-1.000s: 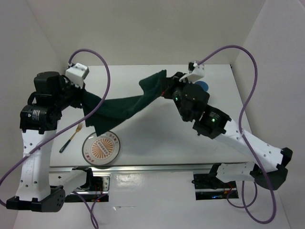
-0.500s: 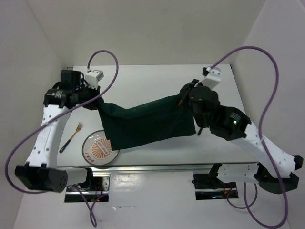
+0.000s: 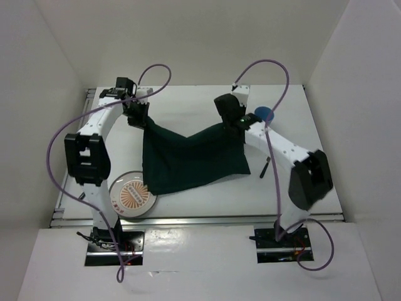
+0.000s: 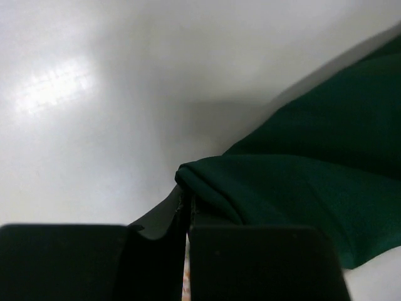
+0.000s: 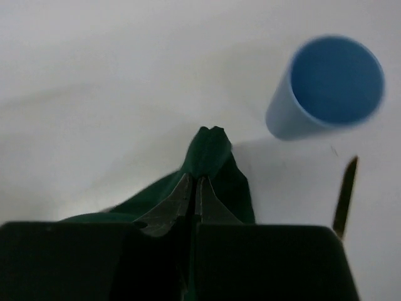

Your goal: Set the dinner table for one person

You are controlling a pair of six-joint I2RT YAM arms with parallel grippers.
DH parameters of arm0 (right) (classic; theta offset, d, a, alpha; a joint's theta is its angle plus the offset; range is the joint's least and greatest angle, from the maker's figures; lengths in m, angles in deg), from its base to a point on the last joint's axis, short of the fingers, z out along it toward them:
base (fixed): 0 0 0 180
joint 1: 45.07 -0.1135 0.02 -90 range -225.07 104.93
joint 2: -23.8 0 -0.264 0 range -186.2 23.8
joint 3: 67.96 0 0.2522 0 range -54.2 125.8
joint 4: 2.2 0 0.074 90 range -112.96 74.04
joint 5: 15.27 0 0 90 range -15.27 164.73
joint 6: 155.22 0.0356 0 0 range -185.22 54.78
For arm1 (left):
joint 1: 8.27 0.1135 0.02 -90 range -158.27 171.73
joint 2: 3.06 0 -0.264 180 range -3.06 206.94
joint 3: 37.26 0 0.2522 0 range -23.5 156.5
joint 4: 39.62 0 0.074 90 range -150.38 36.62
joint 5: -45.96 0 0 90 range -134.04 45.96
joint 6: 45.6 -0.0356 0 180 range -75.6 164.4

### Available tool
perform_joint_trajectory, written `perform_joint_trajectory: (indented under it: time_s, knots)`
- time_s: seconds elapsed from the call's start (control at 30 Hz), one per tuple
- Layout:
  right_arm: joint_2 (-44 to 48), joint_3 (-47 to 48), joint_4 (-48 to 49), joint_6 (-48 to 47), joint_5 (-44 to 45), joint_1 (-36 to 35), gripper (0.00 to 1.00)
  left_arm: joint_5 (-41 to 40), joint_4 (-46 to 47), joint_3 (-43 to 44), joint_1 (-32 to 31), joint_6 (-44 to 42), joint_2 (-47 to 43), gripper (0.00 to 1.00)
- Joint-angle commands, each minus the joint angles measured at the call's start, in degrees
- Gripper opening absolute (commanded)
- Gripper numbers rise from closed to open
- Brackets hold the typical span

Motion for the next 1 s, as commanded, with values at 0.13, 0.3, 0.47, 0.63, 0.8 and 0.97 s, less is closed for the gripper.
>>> perform_joint_trajectory:
  time_s: [0.13,0.3,0.47,0.63,0.8,0.97]
  knots:
    - [-21.4,22.7,5.9,-5.2,-5.5,7.2,0.58,1.9,-1.4,24.8,3.4,4.3,22.8,0.04]
    - [-26.2,32.8,5.5,-13.8,-6.8,5.9,0.73,-3.3,-0.7,34.2,4.5,6.5,28.9,0.98]
    - [-20.3,31.9,2.1,-16.2,-11.7,4.4,0.74,-0.9,1.0,30.7,8.8,8.5,23.1,1.0]
    - [-10.7,21.6,-10.4,-10.2,-21.8,4.4,0.74,-0.4,-1.5,20.7,9.4,3.0,16.3,1.0]
    - [0.9,3.0,-14.6,-1.1,-29.2,4.4,0.74,0.6,-2.5,5.1,8.7,-2.3,10.0,1.0]
    - [9.2,-12.8,-10.0,5.2,-36.7,7.9,0.78,-2.1,1.2,-4.2,4.5,-4.4,6.8,1.0]
